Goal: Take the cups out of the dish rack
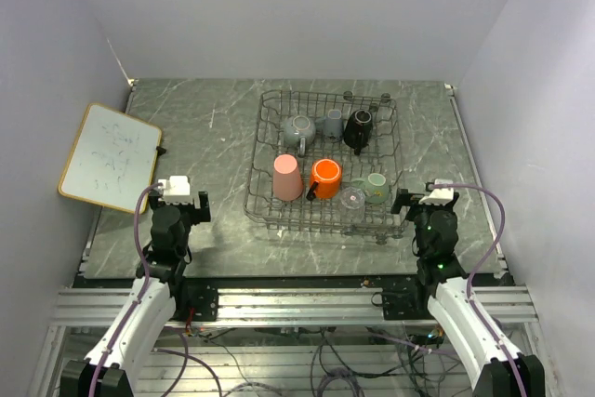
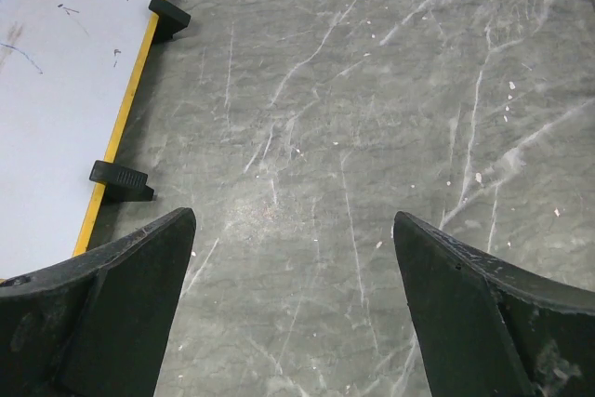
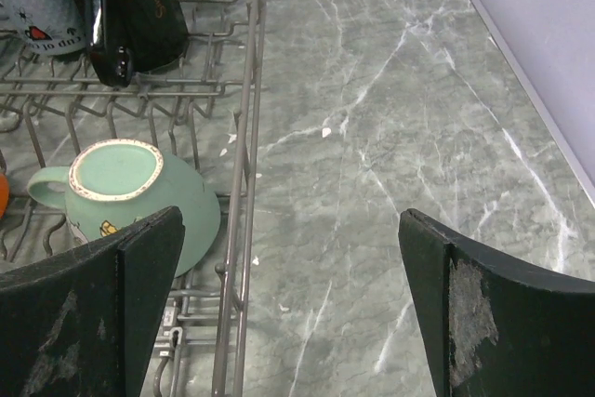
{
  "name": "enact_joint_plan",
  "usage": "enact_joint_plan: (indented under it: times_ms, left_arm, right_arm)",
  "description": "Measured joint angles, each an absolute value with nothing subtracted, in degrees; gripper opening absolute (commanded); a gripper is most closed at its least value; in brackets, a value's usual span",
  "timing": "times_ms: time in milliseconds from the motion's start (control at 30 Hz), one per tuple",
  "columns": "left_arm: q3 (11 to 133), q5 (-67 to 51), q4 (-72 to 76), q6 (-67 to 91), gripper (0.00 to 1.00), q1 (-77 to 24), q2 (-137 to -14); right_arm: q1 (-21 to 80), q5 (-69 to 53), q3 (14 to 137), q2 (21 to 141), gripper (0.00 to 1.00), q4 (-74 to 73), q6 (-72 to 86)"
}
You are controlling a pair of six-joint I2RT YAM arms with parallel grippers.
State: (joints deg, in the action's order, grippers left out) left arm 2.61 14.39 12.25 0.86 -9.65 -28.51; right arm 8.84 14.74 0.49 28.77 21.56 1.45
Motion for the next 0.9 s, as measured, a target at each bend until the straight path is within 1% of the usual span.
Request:
enact_joint_plan:
  times_ms: [567,600,633,667,767,900]
  left_arm:
    - [2.76,14.04,12.03,0.62,1.00,-9.65,-28.93]
    - [3.22,13.78,11.55,0.43,0.98,-9.65,-29.30]
    - [4.12,13.63,10.81,0.43,0.96,-9.65,-30.02]
    - [5.19,13.50,10.17,0.38,0.89,-9.65,-30.89]
    - [11.51,12.38,6.83,-0.43,0.87,-9.65,-35.00]
    - [19.00,9.69,3.44,-2.44,0.88,-9.65,-38.50]
  right_arm:
    - [8.84,14.79,0.49,28.53,1.00,21.58,1.45]
    - [8.84,15.18,0.49,28.47,1.00,21.52,1.48]
    - [8.84,15.62,0.49,28.25,1.00,21.17,1.58]
    - [8.84,16.25,0.60,27.97,1.00,20.21,1.72]
    - [8.84,18.41,3.01,28.08,1.00,14.81,2.81]
    - [8.84,26.28,10.39,28.56,1.00,6.31,12.84]
